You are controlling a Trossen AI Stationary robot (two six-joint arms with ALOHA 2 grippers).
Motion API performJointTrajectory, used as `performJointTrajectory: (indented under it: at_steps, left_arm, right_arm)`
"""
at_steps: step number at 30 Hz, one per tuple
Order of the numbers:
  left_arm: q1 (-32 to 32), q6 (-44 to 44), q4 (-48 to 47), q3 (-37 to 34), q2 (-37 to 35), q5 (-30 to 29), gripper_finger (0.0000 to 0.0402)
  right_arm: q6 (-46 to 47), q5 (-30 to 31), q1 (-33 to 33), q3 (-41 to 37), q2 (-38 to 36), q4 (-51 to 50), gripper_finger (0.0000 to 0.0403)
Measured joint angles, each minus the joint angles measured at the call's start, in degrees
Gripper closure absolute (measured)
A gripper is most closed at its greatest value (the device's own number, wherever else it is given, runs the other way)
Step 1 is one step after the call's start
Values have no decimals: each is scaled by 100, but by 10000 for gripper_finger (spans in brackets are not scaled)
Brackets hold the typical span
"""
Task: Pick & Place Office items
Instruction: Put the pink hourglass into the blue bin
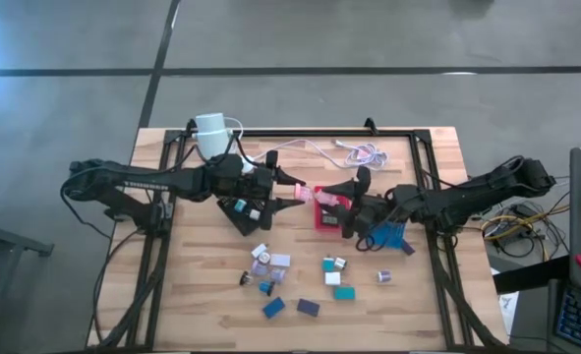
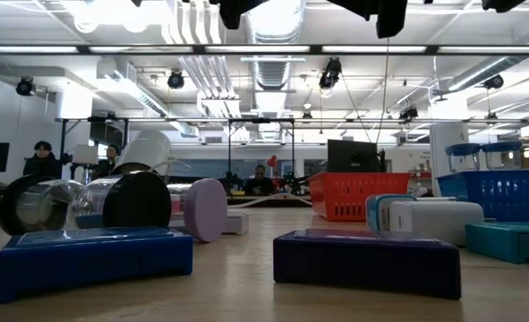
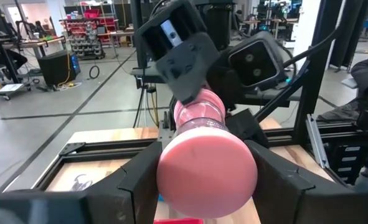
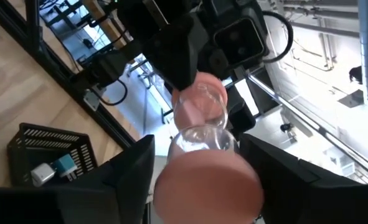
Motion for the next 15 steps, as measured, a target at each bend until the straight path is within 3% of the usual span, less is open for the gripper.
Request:
performJointTrajectory:
  at_steps: [7,15]
  left_arm:
    - [4,-7,-7,-2,0,3,202]
    - [7,-41,-41,-4,0,2,202]
  right_arm:
    - [-29,-1,47,-2,0,6,205]
    - [118,2,43,-7,2,-12,207]
